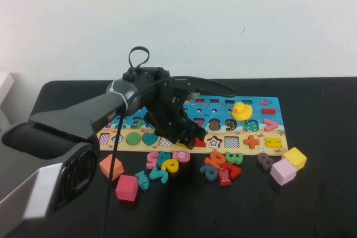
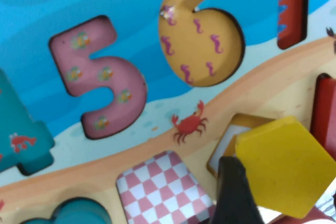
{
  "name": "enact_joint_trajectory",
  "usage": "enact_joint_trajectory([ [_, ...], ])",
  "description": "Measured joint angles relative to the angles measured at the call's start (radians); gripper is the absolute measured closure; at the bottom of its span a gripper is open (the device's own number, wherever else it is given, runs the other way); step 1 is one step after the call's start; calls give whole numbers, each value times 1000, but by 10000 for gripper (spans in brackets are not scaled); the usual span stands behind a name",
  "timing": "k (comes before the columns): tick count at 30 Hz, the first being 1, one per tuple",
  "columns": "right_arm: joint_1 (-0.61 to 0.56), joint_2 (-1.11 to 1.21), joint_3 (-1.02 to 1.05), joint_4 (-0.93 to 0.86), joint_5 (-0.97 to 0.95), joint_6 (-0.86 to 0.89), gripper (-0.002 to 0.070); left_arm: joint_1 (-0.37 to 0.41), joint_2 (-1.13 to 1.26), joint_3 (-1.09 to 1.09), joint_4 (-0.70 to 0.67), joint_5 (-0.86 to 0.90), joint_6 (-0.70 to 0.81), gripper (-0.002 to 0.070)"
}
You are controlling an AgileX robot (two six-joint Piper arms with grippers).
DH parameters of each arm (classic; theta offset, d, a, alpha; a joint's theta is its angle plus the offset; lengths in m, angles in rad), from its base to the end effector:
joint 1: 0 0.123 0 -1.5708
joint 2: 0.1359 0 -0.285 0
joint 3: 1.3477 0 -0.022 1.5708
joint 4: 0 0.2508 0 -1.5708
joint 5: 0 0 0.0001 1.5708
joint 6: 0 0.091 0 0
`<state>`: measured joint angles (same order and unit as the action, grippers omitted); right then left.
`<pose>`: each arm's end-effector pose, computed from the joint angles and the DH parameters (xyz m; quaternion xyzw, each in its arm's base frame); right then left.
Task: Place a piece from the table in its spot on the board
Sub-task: Place the "Pentagon" into the hole of the Pentagon
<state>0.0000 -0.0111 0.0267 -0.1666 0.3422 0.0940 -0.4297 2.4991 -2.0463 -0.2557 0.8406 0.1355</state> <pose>0.0534 -0.0051 0.1744 -0.0082 0.7945 -0.0413 0.6058 0.4696 -0.2341 0.1092 0.2082 0.9552 -0.1340 0.1619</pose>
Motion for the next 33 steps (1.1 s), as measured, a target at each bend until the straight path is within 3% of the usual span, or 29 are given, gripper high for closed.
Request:
enact_joint_trajectory([
  [16,0,0,0,0,0,15,657,0,10,-120,145,92,-37,288],
  [33,0,0,0,0,0,19,658,0,34,-158,126,122,-37,298],
])
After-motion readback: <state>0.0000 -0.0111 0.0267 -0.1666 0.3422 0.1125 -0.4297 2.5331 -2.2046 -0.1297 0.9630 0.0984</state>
